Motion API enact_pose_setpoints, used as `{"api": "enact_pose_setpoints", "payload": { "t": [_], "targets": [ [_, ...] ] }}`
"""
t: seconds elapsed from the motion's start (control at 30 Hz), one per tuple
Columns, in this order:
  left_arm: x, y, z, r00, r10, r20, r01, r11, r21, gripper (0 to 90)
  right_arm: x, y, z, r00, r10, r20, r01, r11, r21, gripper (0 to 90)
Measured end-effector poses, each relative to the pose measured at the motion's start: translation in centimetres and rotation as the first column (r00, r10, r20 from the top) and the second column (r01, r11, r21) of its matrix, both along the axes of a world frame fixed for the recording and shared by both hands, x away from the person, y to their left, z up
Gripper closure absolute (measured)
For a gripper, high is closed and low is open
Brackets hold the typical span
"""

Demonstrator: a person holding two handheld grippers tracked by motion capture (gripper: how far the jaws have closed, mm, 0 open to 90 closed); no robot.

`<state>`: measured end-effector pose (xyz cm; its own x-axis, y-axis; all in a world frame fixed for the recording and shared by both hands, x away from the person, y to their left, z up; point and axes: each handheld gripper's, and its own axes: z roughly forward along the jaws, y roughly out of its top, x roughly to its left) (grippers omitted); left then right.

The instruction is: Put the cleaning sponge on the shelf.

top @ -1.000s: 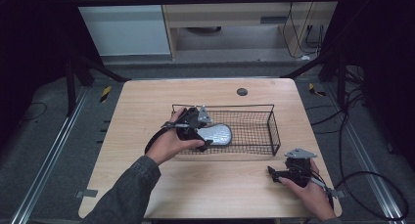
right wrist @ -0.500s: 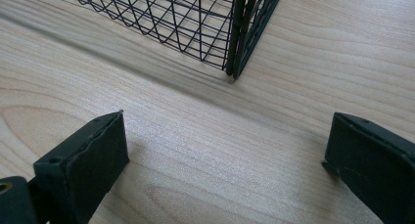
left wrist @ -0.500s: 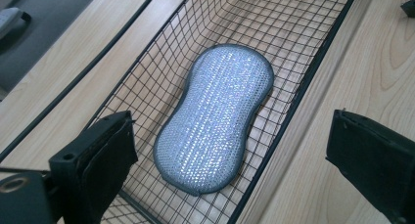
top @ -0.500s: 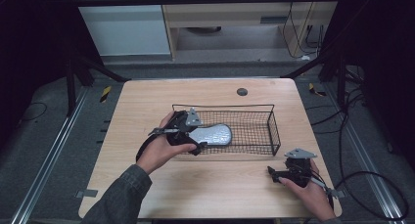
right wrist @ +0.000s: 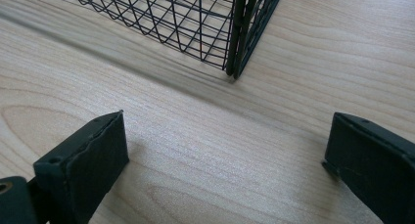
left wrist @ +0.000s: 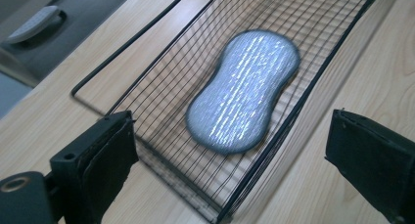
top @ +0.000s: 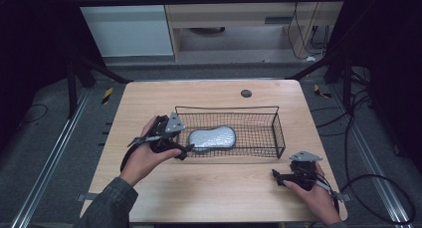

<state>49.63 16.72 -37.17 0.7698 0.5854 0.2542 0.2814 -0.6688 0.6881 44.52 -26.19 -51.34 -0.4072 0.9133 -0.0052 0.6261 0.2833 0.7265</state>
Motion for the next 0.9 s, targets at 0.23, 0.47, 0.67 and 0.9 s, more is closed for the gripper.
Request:
{"api": "enact_pose_setpoints", "payload": {
  "t": [0.23, 0.47, 0.67, 0.9],
  "targets": [
    [-0.4, 3.2, -1.2, 0.9978, 0.065, -0.013, -0.066, 0.996, -0.061, 3.9, 0.0, 0.0, 0.0, 1.0, 0.0, 0.001, 0.0, 1.0, -0.002, 2.4],
    [-1.0, 5.1, -2.8, 0.9942, 0.099, -0.042, -0.102, 0.9921, -0.074, 3.8, 0.0, 0.0, 0.0, 1.0, 0.0, 0.002, 0.0, 1.0, -0.002, 2.4],
    [-0.9, 6.9, -4.0, 0.9854, 0.153, -0.075, -0.158, 0.9852, -0.068, 4.1, 0.0, 0.0, 0.0, 1.0, 0.0, 0.002, 0.0, 1.0, 0.001, 2.4],
    [-0.7, 8.4, -5.8, 0.9742, 0.195, -0.113, -0.203, 0.9773, -0.06, 4.3, 0.0, 0.0, 0.0, 1.0, 0.0, 0.002, 0.0, 1.0, 0.001, 2.4]
  ]
}}
